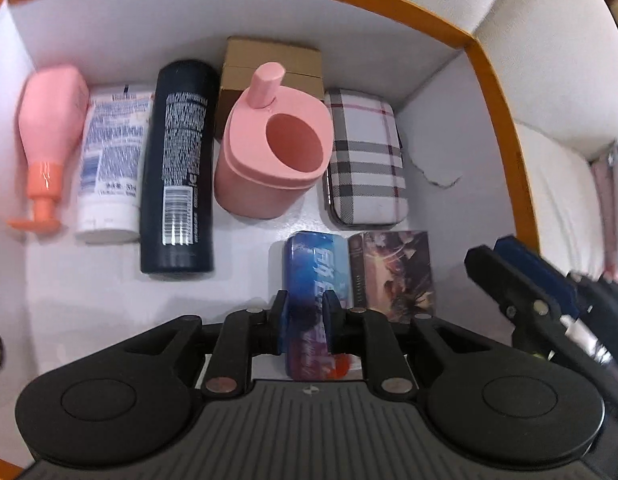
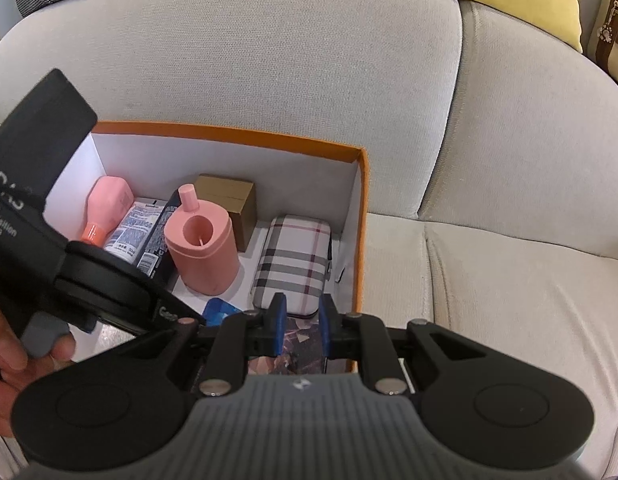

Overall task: Organize rigid objects
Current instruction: 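Lower the tin and photo card into the orange box and open both grippers, then withdraw both grippers from the box toward the tape measure and cube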

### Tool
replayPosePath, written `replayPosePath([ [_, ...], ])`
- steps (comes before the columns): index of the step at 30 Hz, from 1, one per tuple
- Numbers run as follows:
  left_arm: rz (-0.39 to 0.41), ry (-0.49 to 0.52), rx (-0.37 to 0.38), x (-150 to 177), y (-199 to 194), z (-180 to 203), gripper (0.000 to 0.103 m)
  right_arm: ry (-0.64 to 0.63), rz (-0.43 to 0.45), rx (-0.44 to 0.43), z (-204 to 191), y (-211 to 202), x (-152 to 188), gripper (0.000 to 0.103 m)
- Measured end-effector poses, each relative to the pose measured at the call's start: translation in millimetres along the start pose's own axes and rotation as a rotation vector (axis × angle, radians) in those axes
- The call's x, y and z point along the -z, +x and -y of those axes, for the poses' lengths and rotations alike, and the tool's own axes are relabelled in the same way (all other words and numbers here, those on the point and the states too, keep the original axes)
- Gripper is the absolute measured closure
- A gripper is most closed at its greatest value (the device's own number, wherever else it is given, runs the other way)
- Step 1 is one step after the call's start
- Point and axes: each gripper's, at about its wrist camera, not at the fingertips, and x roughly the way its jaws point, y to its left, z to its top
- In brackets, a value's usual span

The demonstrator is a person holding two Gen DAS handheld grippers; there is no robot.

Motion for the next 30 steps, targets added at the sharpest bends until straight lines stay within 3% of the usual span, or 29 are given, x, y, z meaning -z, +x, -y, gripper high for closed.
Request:
replayPosePath([
  [10,-0.03,-0.006,0.029,3,8,0,0.087,0.0,-0.019,0.008,-3,0,1,0.085],
  [15,0.017,0.016,0.049,13,-3,-3,0.087,0.012,-0.017,0.014,-1,-6,0,0.084],
  [17,0.049,0.035,0.058,18,-12,-3,0.087,0.015,-0.012,0.015,-2,-9,0,0.077],
  [20,0.119,0.057,0.082,34,-32,-5,0.087,0.014,-0.002,0.019,-5,-15,0,0.076],
  [24,0.281,0.113,0.114,56,-70,-8,0.087,0.026,0.023,0.003,-9,-28,2,0.073],
  [25,0.319,0.127,0.112,53,-80,-12,0.087,0.034,0.038,-0.005,-10,-33,4,0.068],
  [26,0.365,0.151,0.106,60,-89,-13,0.086,0.043,0.05,-0.01,-11,-37,6,0.066],
  [27,0.404,0.164,0.09,46,-104,-6,0.085,0.053,0.064,-0.018,-13,-41,8,0.066],
  [30,0.512,0.223,0.043,67,-130,-13,0.082,0.083,0.108,-0.044,-19,-57,15,0.06],
])
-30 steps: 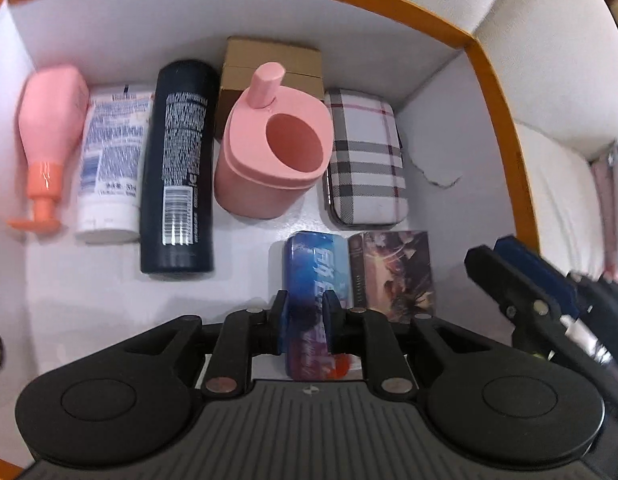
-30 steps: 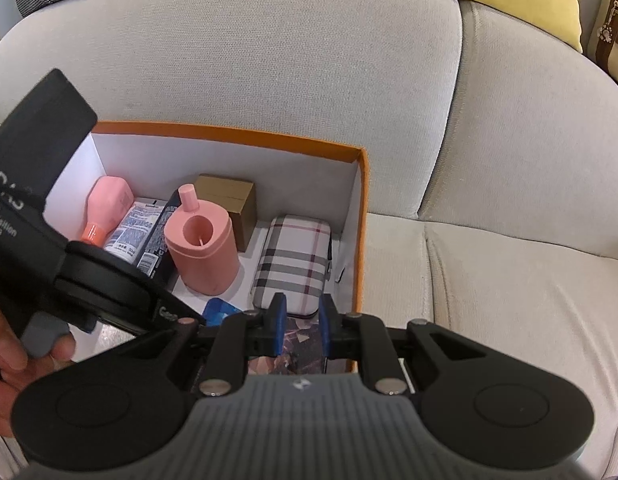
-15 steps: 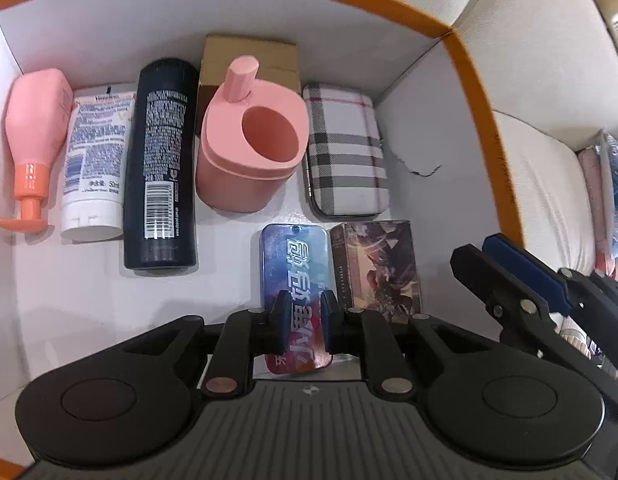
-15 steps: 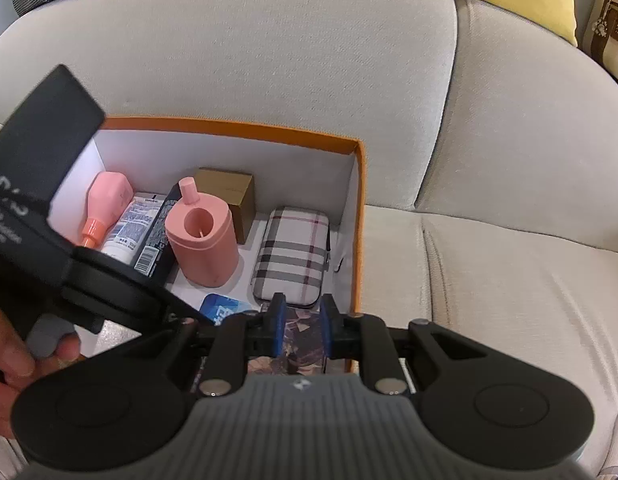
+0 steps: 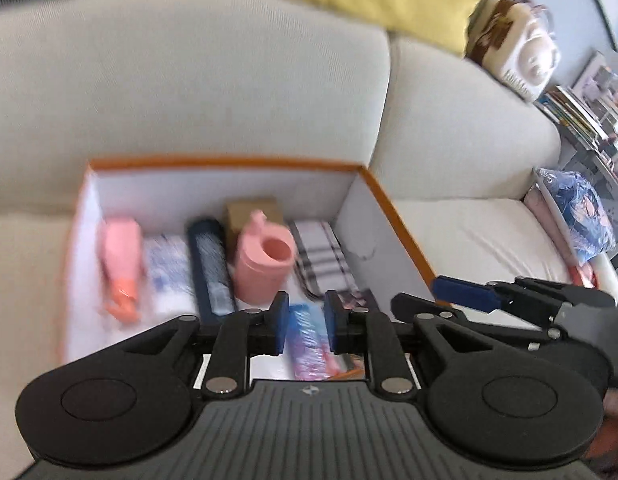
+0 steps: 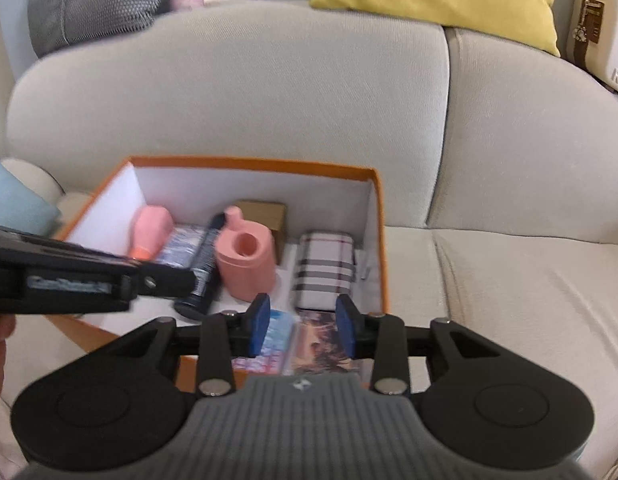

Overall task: Organize rigid objects
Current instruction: 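Withdraw both grippers from the box toward the tape measure and cube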

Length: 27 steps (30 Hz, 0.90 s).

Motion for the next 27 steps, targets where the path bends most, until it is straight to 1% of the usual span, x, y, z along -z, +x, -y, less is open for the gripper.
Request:
replayPosePath([
  [3,0.056,0.04,-0.031,9,-19,-3,0.079,0.036,0.027,-0.006,-6,-13,7,0.059],
  [6,0.067,0.036,-0.039,19,-31,-15,0.073,0.09,0.025,-0.04,-10,-19,16,0.059],
  [8,0.041,0.008,-0.034,30,-33,-22,0.072,0.121,0.006,-0.08,-14,-19,24,0.059],
  [10,-0.002,-0.044,-0.021,43,-36,-32,0.072,0.148,-0.028,-0.114,-19,-15,36,0.059],
  [14,-0.06,-0.141,-0.049,69,-26,-51,0.072,0.175,-0.102,-0.179,-37,0,60,0.059],
  [15,-0.071,-0.157,-0.047,75,-24,-55,0.072,0.165,-0.116,-0.188,-43,4,65,0.059],
  [17,-0.1,-0.168,-0.042,85,-17,-63,0.072,0.113,-0.156,-0.186,-57,13,75,0.053],
  [19,-0.135,-0.149,-0.061,93,-8,-67,0.072,0.041,-0.207,-0.177,-71,23,83,0.049],
  [21,-0.155,-0.133,-0.088,99,0,-70,0.071,0.003,-0.232,-0.186,-78,29,87,0.044],
  [23,-0.176,-0.129,-0.084,101,7,-74,0.065,-0.03,-0.247,-0.192,-82,35,89,0.043],
  [25,-0.188,-0.123,-0.065,102,11,-75,0.06,-0.06,-0.258,-0.191,-85,40,89,0.041],
  [27,-0.189,-0.114,-0.067,103,12,-76,0.059,-0.088,-0.266,-0.192,-88,45,89,0.037],
])
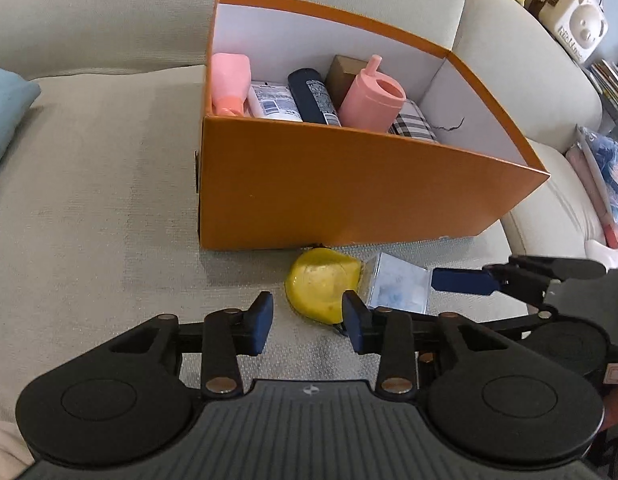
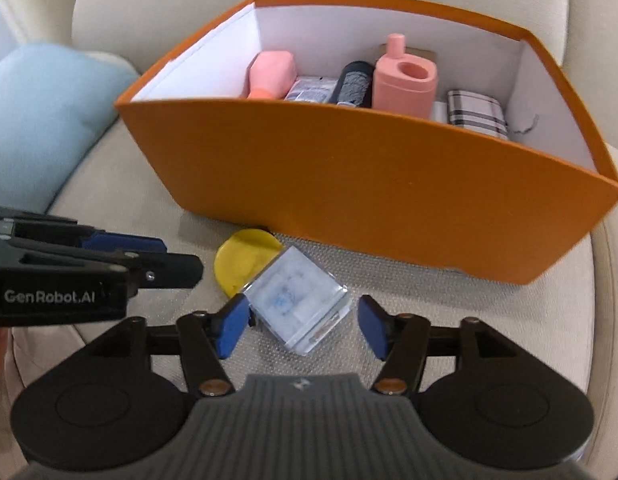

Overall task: Organize rigid objects
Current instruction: 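Withdraw both grippers from the box toward the tape measure and cube, then grasp the yellow tape measure with the left gripper while the right grasps the clear cube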

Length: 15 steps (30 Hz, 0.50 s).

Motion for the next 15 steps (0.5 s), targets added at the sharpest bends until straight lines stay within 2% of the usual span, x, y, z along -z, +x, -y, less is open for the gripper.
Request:
replayPosePath([
  [7,-0.013,0.014,0.005,0,6,-5,0.052,-0.083,-0.009,-0.001,-6,14,-7,0.036],
  [12,-0.021,0.051,0.029,1,12,1,0.047,-0.059,-0.033,0.003,3,6,-3,0.037],
  [15,-0.013,0.106,0.019,-1,17,11,0.036,-0.037,-0.047,0.039,14,2,2,0.037],
])
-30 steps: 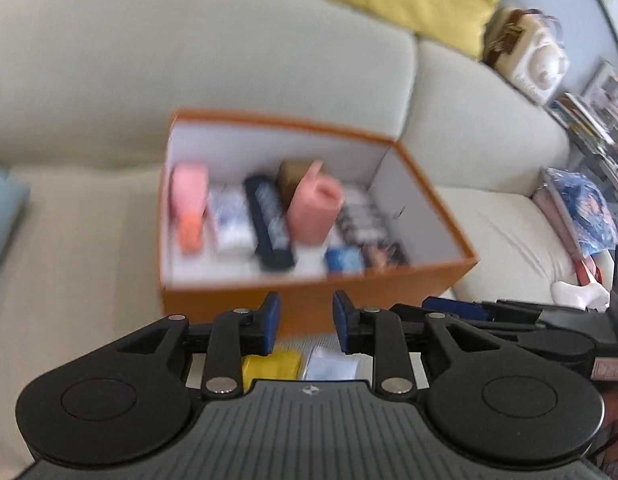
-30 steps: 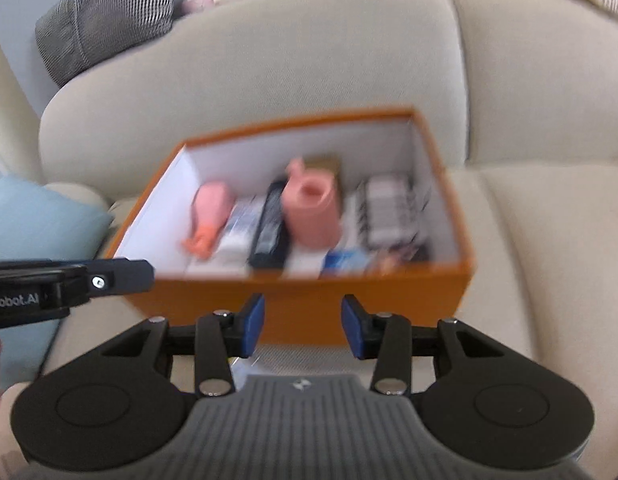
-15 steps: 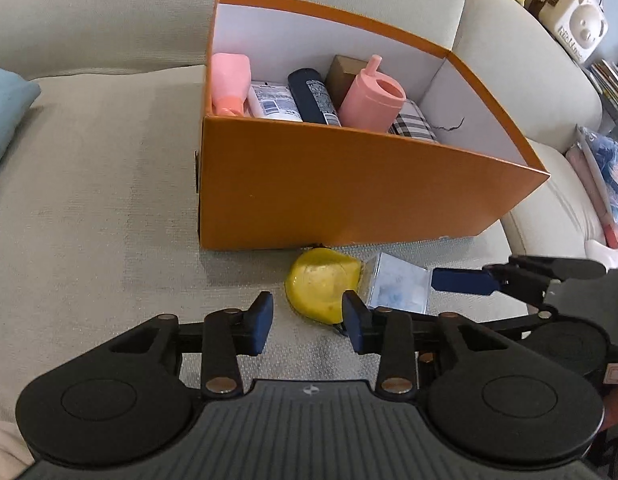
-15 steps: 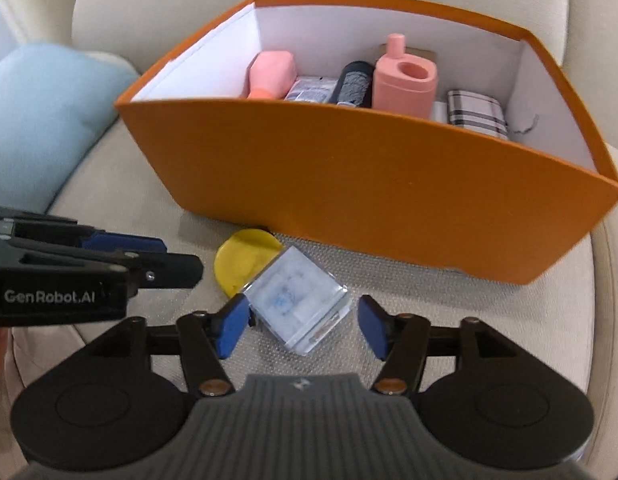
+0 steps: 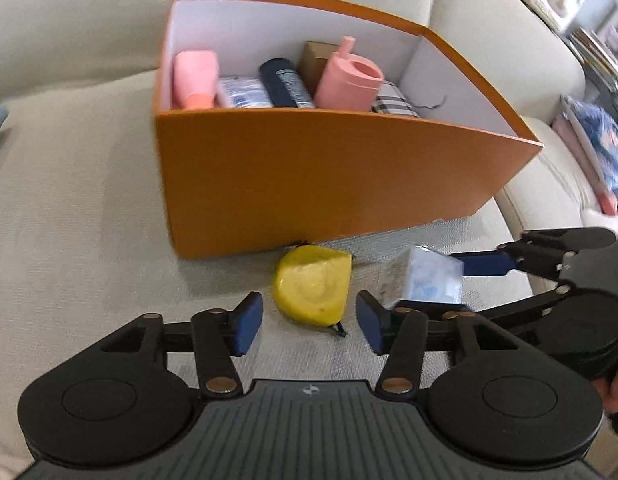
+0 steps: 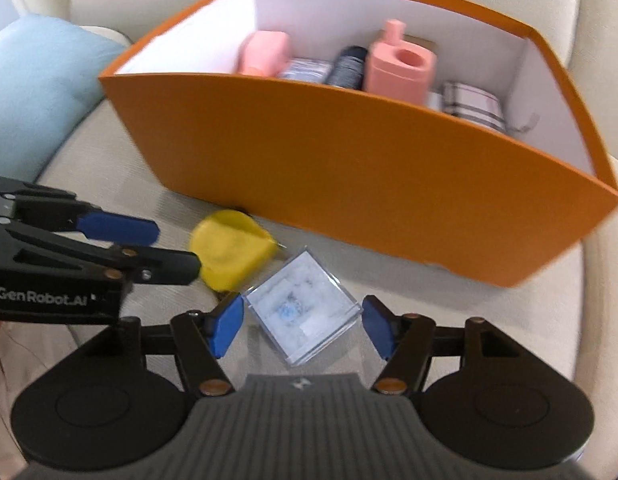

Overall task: Organize rigid objects
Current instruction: 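Grasp the yellow tape measure with the left gripper while the right grasps the clear cube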

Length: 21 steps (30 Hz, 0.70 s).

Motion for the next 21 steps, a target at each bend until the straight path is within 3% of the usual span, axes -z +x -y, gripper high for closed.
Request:
replayPosePath([
  [2,0.001,0.038,-0.016,-1,6,7,0.032,0.026,-0.009,0.012,9,-3,4,0.037],
  [10,-0.003,0.19,-0.145,2,27,31,0.031,0.078,-0.014,0.02,25,-6,9,0.037],
  [16,-0.005,0.206,-0.167,2,33,35,0.031,0.028,-0.011,0.023,22,-4,8,0.036],
  [21,-0.014,0.188,-0.17,0,39,32,0.038,-0.017,-0.01,0.02,21,-2,5,0.036],
])
